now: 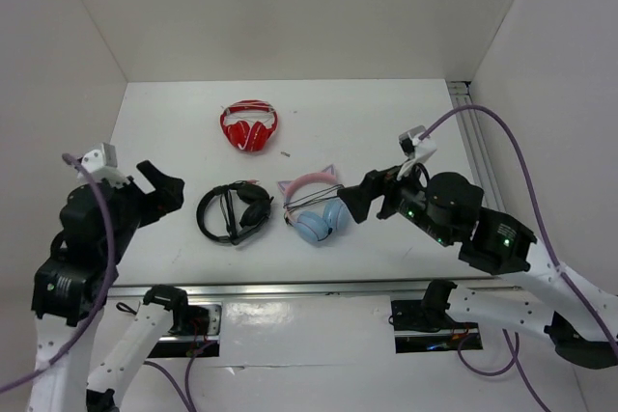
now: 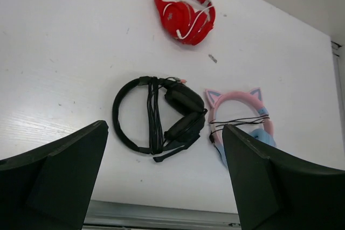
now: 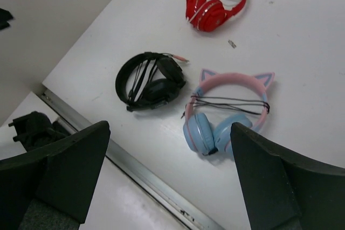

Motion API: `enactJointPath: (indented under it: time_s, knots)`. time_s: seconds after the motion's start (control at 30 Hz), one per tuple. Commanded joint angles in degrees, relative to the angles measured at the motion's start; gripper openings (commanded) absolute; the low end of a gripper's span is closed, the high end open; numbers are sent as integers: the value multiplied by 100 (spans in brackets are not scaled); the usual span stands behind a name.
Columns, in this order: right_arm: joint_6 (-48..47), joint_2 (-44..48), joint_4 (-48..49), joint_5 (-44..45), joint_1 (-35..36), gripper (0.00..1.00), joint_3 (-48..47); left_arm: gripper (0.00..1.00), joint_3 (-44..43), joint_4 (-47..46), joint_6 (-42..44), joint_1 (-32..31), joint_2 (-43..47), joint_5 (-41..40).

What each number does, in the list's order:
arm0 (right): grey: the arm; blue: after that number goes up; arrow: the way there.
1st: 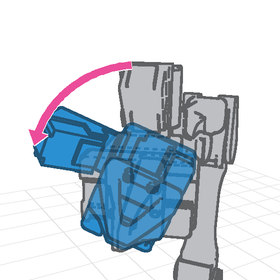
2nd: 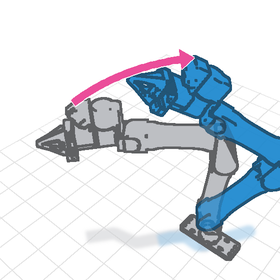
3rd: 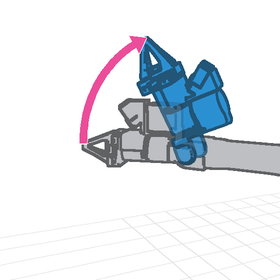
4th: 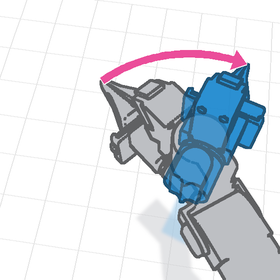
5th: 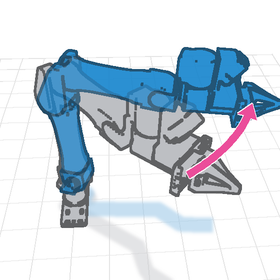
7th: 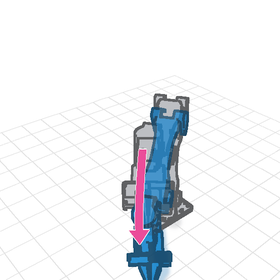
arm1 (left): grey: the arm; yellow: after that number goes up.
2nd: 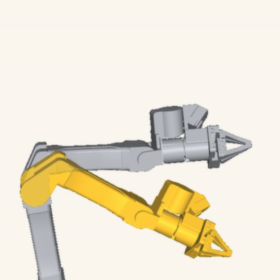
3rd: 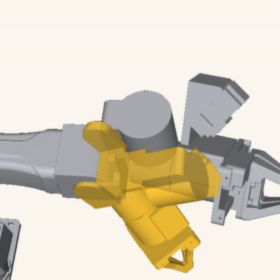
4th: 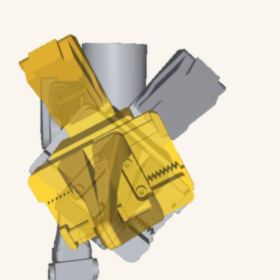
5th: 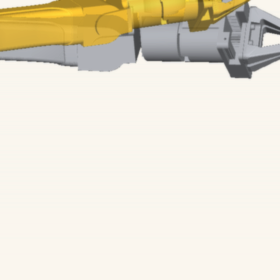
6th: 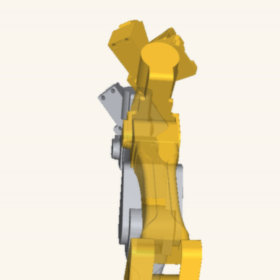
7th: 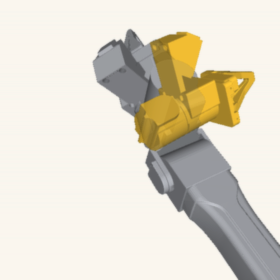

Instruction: Wrap the headphones

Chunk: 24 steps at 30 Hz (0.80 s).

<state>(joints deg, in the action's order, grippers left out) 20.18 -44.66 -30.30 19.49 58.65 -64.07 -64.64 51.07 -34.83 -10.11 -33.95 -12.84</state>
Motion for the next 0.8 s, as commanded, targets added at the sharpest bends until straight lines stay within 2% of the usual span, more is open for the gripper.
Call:
enactJointPath:
  time_s: [0.0,0.1,0.23,0.43,0.77]
  knots:
    - [371,422,-1141,91,32,100,-290,100,-469,787,441,-17,90,282]
    - [469,695,-1670,335,32,100,-343,100,-812,1106,442,-17,494,64]
    - [776,1003,-2865,1399,32,100,-588,100,-1129,1641,442,-17,803,-131]
    - [908,1390,-3411,1347,32,100,-808,100,-928,1784,442,-166,1303,-8]
    - [908,1461,-3632,1347,-100,100,-914,100,-910,1898,205,-650,1365,-439]
